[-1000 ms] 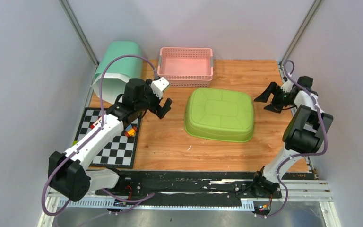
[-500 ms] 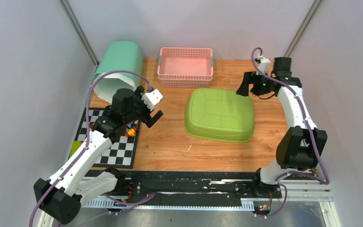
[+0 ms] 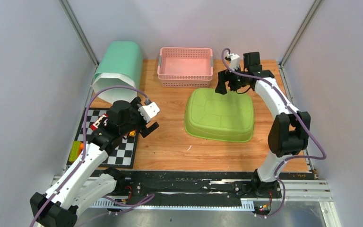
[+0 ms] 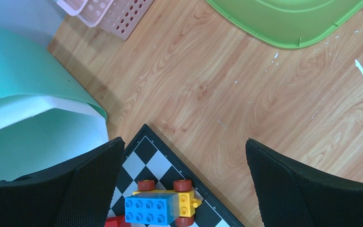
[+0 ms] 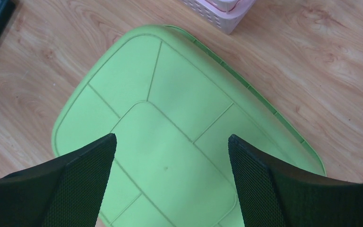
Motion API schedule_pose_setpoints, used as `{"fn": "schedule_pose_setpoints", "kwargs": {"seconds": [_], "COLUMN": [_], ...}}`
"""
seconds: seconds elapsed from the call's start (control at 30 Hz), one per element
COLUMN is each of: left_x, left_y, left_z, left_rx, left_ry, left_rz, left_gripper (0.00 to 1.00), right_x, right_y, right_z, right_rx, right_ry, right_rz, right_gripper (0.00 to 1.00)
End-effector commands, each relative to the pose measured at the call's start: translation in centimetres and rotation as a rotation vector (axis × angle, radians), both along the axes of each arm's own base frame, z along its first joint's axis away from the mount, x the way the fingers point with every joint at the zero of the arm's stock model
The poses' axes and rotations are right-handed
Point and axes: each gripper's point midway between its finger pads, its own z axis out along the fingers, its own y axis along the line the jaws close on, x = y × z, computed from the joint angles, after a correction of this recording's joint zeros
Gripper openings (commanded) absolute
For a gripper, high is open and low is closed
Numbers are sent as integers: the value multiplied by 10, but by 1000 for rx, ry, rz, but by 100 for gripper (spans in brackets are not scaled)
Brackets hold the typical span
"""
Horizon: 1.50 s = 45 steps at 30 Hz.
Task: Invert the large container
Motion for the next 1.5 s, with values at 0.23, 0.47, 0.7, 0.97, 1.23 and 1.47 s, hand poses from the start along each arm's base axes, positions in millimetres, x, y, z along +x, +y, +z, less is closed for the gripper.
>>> {"fn": "schedule_pose_setpoints", "kwargs": {"seconds": [0.23,0.47,0.7,0.97,1.23,1.47], "left_x": [2,2,3,2,2,2], "left_y": [5,5,7,4,4,4], "left_z": [-6,-6,-5,-7,-9,-10], "left_rx": [19,13,15,7,8,10], "left_ry": [-14,-21,-33,-31,-26,-25], "left_rz": [26,31,36,24,22,24], "left_gripper": [100,100,100,100,100,100], "right_x": [36,35,20,7,0,-4], "right_y": [0,-14,-36,-70,-92,-104], "right_z": [-34,-52,-75,-86,-93,-102], "right_rx": [-53,-125,-192,-220,-227,-279], "right_ry": [-59,-46,33,69,92,118], "right_rz": [-18,-36,-47,-95,-133,-183], "right_gripper": [90,92,92,92,92,91]}}
